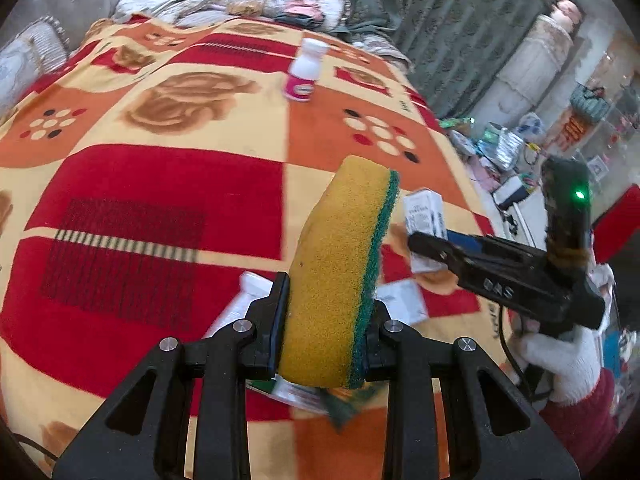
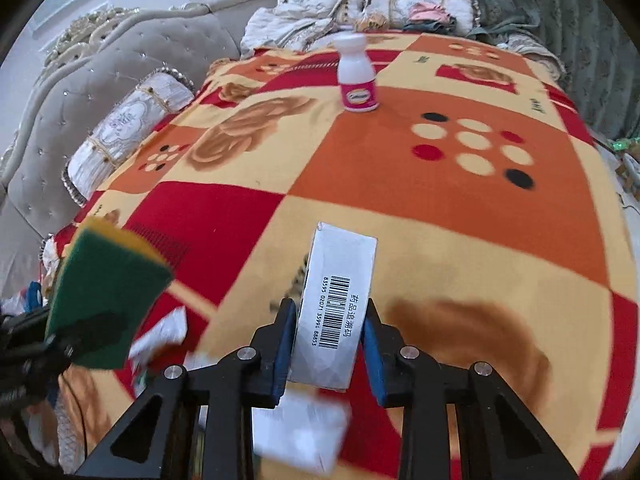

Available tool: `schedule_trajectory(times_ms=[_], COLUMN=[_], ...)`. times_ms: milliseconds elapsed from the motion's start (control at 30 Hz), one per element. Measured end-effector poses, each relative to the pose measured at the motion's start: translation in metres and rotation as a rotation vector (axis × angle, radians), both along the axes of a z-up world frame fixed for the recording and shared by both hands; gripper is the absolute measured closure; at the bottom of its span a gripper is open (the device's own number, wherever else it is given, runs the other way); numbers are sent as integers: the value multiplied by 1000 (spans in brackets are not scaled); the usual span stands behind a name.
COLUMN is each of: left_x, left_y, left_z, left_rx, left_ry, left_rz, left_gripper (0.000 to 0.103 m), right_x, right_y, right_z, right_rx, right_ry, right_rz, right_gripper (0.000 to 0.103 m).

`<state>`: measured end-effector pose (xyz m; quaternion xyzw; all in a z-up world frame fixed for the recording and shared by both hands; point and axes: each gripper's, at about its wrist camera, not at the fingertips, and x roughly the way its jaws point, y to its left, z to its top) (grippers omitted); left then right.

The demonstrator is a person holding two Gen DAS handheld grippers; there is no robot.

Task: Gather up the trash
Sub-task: 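Carry the sponge and white box over the black bin and open both tools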

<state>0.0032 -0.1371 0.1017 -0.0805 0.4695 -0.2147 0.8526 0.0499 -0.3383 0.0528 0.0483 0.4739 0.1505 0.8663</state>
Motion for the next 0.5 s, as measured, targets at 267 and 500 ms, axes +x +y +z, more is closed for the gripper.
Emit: schedule_trajectory(times_ms=[267, 500], left_x=[-45, -77], left_y=[-50, -85], left_z=[5, 0], left_rx=[14, 47], left_ry=[-17, -23], left_rz=[-80, -127], left_gripper=[77, 77], right_x=[-87, -143], right_y=[-38, -65], right_z=[22, 13], right_rx=[-3, 21], right_ry=[-45, -34], right_rz=[-36, -82], right_gripper=[72, 72])
